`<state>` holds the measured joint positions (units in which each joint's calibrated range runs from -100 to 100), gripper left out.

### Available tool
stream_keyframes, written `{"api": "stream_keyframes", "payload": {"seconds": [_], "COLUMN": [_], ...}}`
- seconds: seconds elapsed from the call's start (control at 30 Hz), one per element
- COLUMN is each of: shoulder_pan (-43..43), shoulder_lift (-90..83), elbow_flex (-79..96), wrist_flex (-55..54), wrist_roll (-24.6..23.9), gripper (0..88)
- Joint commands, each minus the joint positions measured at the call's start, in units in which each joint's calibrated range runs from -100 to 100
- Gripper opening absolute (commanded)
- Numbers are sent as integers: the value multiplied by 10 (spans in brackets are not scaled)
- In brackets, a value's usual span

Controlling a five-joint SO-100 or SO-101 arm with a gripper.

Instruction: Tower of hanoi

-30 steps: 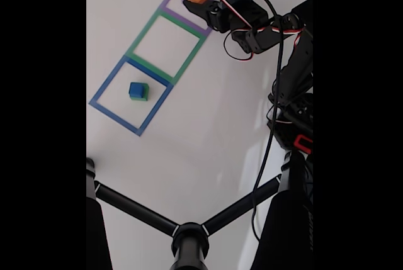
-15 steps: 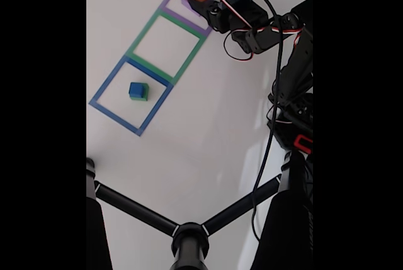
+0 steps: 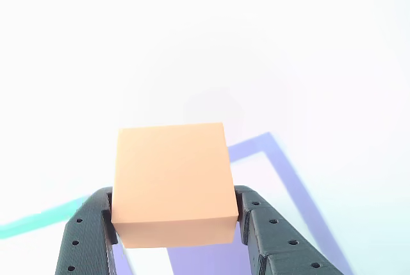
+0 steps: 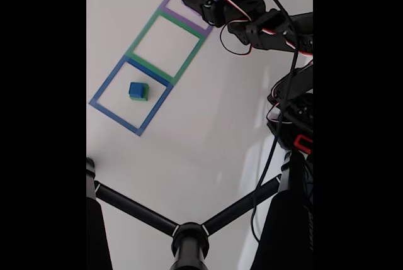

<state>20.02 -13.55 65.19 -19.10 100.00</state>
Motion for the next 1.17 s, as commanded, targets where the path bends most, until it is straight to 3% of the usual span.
{"api": "stream_keyframes", "payload": {"seconds": [0.0, 0.33, 0.53, 0.77, 1.13], "shoulder_pan": [-10, -37, -70, -110, -165], "shoulder_lift": [-142, -269, -255, -253, -253], "elbow_flex": [-76, -378, -583, -672, -695], "wrist_flex": [213, 742, 953, 1052, 1068], "wrist_roll": [0, 0, 0, 0, 0], "gripper": [117, 111, 110, 107, 99]}}
